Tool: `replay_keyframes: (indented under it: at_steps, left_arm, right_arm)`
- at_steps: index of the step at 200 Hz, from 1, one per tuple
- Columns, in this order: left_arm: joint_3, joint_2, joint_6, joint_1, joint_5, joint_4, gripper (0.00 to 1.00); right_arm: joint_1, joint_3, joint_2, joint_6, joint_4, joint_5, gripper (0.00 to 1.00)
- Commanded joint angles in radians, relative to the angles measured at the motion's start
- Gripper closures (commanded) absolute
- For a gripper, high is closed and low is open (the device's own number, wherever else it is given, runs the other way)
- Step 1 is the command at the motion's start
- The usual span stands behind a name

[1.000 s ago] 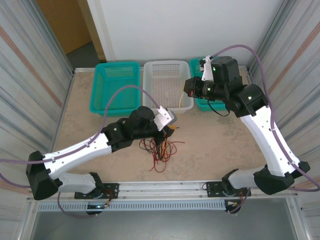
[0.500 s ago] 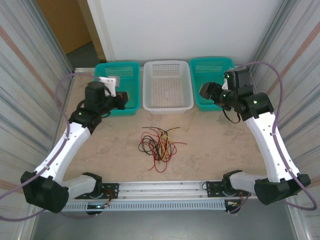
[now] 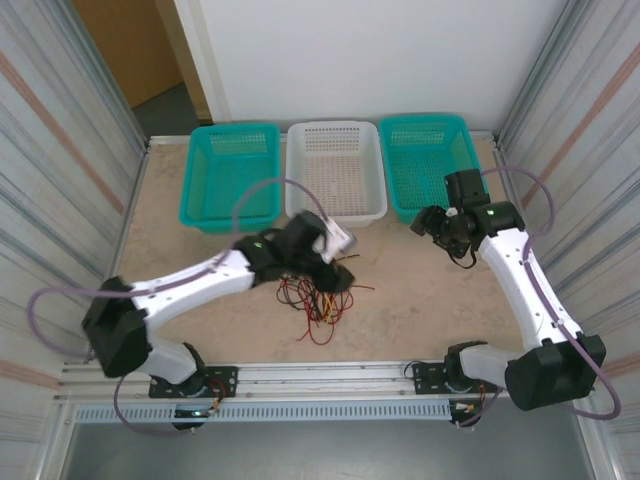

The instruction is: Untangle the cables

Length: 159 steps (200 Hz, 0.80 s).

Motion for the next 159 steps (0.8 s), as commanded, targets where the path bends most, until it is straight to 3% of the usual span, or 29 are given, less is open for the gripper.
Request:
replay_keyframes:
  at_steps: [1, 31, 65, 91, 141, 159]
  left_arm:
    - [0.027, 0.089, 0.055, -0.085, -0.101, -0.101, 0.35]
    - [0.098, 0.133, 0.026, -0.104, -0.245, -0.099, 0.33]
    - [0.174, 0.164, -0.023, -0.001, -0.218, -0.056, 0.34]
    - [0.239, 0.257, 0.034, 0.041, -0.162, -0.075, 0.33]
    - [0.329, 0.379, 0.2, 0.013, -0.087, -0.189, 0.32]
    - [0.338, 0.394, 0.21, 0.012, -0.147, -0.19, 0.32]
  right_arm:
    - [-0.032, 0.014, -0.032, 0.001, 0.001, -0.033, 0.27]
    - [-0.036, 0.087, 0.025, -0.048, 0.007, -0.056, 0.31]
    - [-0.066, 0.262, 0.187, -0.1, -0.019, -0.074, 0.44]
    - [-0.069, 0.332, 0.264, -0.106, -0.002, -0.09, 0.44]
    - [-0.076, 0.353, 0.323, -0.106, 0.024, -0.11, 0.36]
    - [-0.081, 0.35, 0.336, -0.106, 0.026, -0.114, 0.34]
